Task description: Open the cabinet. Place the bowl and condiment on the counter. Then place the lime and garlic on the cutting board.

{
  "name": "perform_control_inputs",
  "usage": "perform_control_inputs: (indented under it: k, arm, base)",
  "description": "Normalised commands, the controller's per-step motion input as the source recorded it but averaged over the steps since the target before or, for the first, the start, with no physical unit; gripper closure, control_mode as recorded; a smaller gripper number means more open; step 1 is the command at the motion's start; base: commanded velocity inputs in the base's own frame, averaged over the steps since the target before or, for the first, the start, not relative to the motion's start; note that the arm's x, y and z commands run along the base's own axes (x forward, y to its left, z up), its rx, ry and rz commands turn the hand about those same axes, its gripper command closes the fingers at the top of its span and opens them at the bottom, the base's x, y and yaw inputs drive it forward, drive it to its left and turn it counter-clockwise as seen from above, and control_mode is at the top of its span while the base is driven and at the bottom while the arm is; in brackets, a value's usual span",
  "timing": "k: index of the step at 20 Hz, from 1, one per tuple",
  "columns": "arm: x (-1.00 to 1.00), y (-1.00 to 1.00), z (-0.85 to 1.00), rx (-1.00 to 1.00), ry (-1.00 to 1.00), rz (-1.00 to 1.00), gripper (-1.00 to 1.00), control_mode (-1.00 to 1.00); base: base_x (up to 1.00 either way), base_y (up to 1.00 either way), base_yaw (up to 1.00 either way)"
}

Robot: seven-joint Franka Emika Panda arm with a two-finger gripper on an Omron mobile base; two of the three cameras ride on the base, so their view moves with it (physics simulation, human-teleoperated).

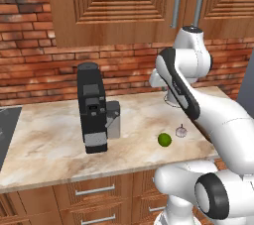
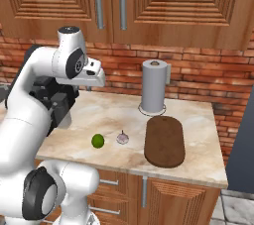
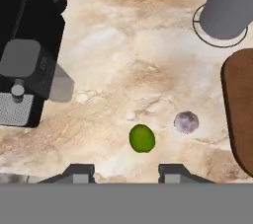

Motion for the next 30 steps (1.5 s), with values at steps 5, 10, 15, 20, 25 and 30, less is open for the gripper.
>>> perform_control_inputs:
  k: [5,10,15,20,25,30]
  arm:
    - [-0.12,0.0,0.06,-0.04,-0.14,-0.01,-1.0,-1.0]
    - [-0.25,0.0,0.62,-0.15,-0.49,-0.07,-1.0,-1.0]
    - [-0.01,-0.25,0.77,-0.03,-0.38,-0.14,-1.0,-1.0]
    - [0.07,-0.46,0.73,0.0,-0.16,-0.14,-1.0,-1.0]
    - [-0.06,-0.79,0.46,0.13,-0.05,-0.04,-1.0,-1.0]
    - [-0.17,-0.17,0.11,0.12,-0.1,0.0,-1.0,-1.0]
  base:
    - [0.0,0.0,0.0]
    - [0.0,0.0,0.0]
    - [0.0,0.0,0.0]
    - [0.0,0.0,0.0]
    - [0.0,0.0,0.0]
    - [0.0,0.0,0.0]
